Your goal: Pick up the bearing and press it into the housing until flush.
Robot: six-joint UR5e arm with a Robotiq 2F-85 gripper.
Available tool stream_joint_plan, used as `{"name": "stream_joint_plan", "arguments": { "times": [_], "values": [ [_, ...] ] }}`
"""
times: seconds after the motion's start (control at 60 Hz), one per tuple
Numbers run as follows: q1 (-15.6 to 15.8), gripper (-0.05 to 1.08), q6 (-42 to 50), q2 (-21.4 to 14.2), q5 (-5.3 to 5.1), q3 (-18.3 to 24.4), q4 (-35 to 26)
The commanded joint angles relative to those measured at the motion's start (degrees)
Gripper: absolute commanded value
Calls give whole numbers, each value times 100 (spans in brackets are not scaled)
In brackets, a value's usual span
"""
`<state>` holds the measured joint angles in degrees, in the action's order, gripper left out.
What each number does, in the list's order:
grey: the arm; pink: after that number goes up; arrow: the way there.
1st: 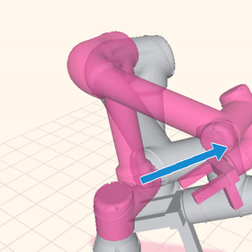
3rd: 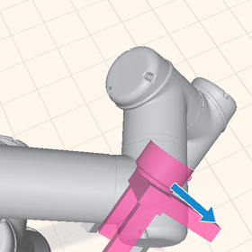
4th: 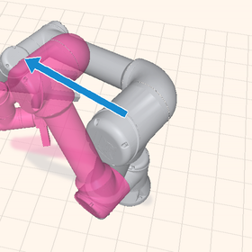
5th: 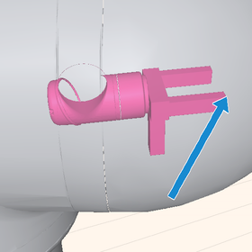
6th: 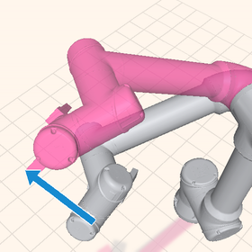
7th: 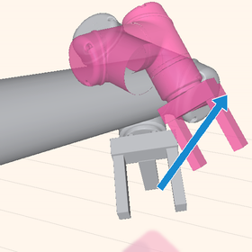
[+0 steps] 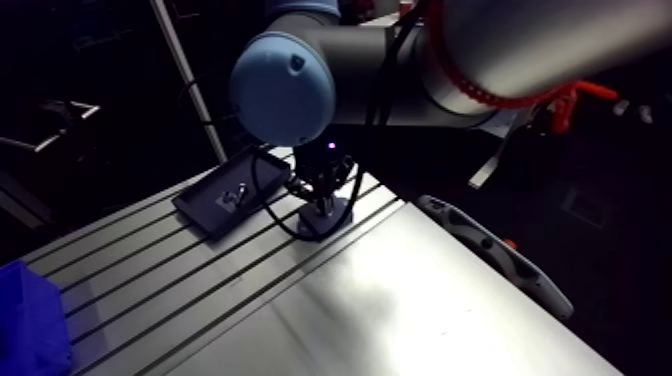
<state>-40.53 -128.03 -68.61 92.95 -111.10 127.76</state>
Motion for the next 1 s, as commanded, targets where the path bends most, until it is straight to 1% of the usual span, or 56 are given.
{"name": "stream_joint_plan", "arguments": {
  "times": [0.017, 1.0],
  "values": [
    [0, 101, 1, 2, 0, -4, -1],
    [-1, 101, -16, 46, 0, -13, 35]
  ]
}}
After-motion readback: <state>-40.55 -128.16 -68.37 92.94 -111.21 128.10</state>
